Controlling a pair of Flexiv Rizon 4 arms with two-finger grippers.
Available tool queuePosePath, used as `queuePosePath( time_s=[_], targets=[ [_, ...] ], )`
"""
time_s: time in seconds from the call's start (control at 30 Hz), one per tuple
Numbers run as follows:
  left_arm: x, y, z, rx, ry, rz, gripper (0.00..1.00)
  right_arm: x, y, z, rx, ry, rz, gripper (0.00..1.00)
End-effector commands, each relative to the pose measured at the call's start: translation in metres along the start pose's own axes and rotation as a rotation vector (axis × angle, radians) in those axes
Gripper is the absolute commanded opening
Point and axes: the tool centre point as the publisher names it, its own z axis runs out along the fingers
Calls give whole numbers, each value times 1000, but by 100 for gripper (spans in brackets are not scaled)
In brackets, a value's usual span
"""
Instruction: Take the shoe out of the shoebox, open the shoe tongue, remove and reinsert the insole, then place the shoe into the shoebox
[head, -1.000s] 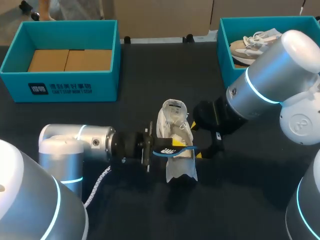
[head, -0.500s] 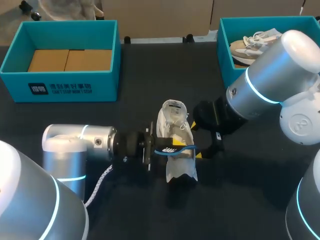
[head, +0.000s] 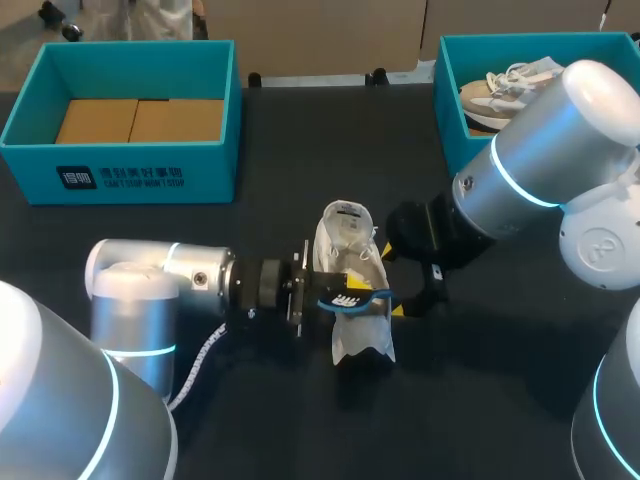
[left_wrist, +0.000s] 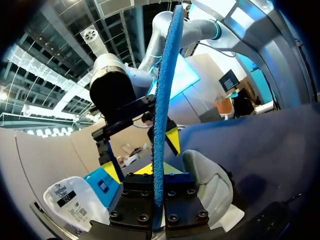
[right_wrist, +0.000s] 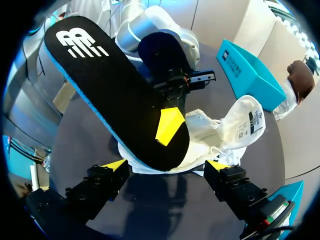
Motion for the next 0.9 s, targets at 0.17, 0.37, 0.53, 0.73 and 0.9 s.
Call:
queuePosePath(
  time_s=[0.17,0.37,0.53,0.73,0.9],
  targets=[
    [2,14,2,-21,5,-11,0,1,0,0,0,-1,0,100],
    [5,21,0,-39,2,-15,0,1,0,0,0,-1,0,100],
    [6,22,-1,-43,-9,-28,0,1,0,0,0,-1,0,100],
    [5,8,0,-34,-13,-19,27,1,0,0,0,-1,0,100],
    [2,-3,0,-30,-5,-24,25,1,0,0,0,-1,0,100]
  ],
)
